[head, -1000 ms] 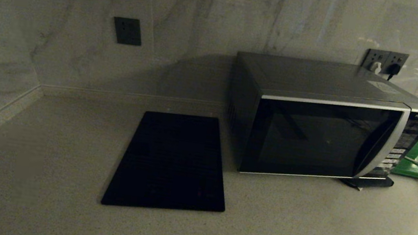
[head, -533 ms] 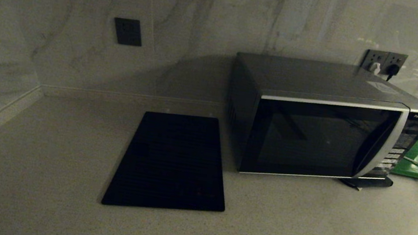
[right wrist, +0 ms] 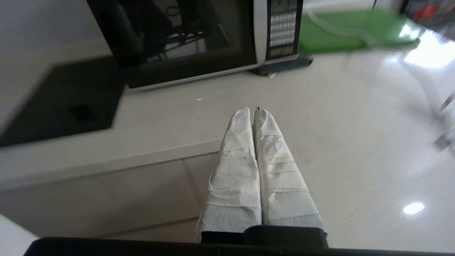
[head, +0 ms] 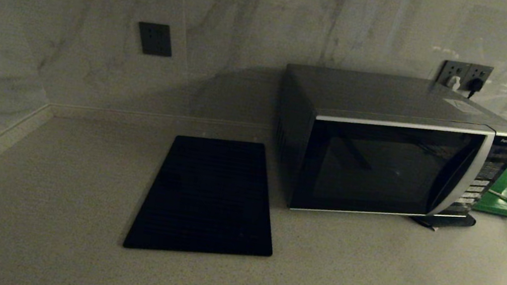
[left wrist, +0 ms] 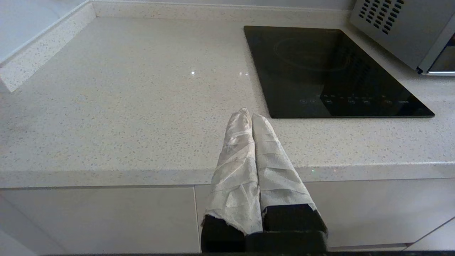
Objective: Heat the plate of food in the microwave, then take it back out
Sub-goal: Open the microwave oven
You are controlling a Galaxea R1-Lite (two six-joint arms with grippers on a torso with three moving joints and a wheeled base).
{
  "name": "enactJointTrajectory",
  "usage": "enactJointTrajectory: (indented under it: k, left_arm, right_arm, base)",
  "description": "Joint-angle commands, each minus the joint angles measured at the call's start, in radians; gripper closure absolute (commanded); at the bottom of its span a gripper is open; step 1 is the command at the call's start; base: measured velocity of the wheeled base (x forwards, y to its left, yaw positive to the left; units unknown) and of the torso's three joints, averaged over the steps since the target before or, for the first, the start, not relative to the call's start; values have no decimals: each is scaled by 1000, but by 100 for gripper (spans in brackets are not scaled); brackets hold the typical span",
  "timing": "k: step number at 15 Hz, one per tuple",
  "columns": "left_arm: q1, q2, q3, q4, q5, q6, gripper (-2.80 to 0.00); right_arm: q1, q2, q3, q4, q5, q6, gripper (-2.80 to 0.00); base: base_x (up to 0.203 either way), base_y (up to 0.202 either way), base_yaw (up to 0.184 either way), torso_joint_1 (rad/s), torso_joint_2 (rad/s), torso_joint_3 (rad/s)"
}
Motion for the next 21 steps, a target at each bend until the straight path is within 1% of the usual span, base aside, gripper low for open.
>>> enactJointTrajectory:
  k: [1, 2, 3, 5, 7, 8, 10, 11, 13, 15, 16, 17, 18, 19, 21]
  left_arm:
    - [0, 2, 0, 0, 0, 0, 0]
    - [0, 2, 0, 0, 2, 0, 0]
    - [0, 2, 0, 0, 0, 0, 0]
    - [0, 2, 0, 0, 0, 0, 0]
    - [0, 2, 0, 0, 0, 0, 0]
    - [0, 2, 0, 0, 0, 0, 0]
    - [0, 2, 0, 0, 0, 0, 0]
    - [0, 2, 0, 0, 0, 0, 0]
    - [0, 2, 0, 0, 0, 0, 0]
    - [0, 2, 0, 0, 0, 0, 0]
    - [0, 2, 0, 0, 0, 0, 0]
    - [0, 2, 0, 0, 0, 0, 0]
    - [0, 2, 0, 0, 0, 0, 0]
    - [0, 2, 0, 0, 1, 0, 0]
    - [0, 2, 0, 0, 0, 0, 0]
  right_arm:
    - [4, -52, 94, -4, -5, 44, 0]
    - [3, -51, 167, -41, -5, 46, 0]
    - [3, -51, 255, -115, -6, 46, 0]
    - [4, -51, 453, -357, -7, 18, 0]
    - [4, -51, 648, -639, -8, -41, 0]
    - [4, -51, 715, -720, -10, -75, 0]
    - [4, -51, 822, -792, -10, -119, 0]
    - [4, -51, 839, -823, 15, -129, 0]
    - [5, -51, 869, -820, 88, -167, 0]
    - [5, -50, 866, -815, 91, -168, 0]
    - [5, -51, 867, -817, 91, -167, 0]
    - [4, -51, 869, -819, 90, -139, 0]
    - [4, -51, 870, -821, 85, -90, 0]
    - [4, -51, 870, -823, 65, -58, 0]
    - [4, -51, 870, -824, 62, -55, 0]
  base:
    - [0, 0, 0, 0, 0, 0]
    - [0, 0, 0, 0, 0, 0]
    - [0, 0, 0, 0, 0, 0]
    - [0, 0, 0, 0, 0, 0]
    - [0, 0, 0, 0, 0, 0]
    - [0, 0, 0, 0, 0, 0]
    - [0, 0, 0, 0, 0, 0]
    - [0, 0, 0, 0, 0, 0]
    - [0, 0, 0, 0, 0, 0]
    - [0, 0, 0, 0, 0, 0]
    - [0, 0, 0, 0, 0, 0]
    - [0, 0, 0, 0, 0, 0]
    - [0, 0, 0, 0, 0, 0]
    - [0, 0, 0, 0, 0, 0]
    - [0, 0, 0, 0, 0, 0]
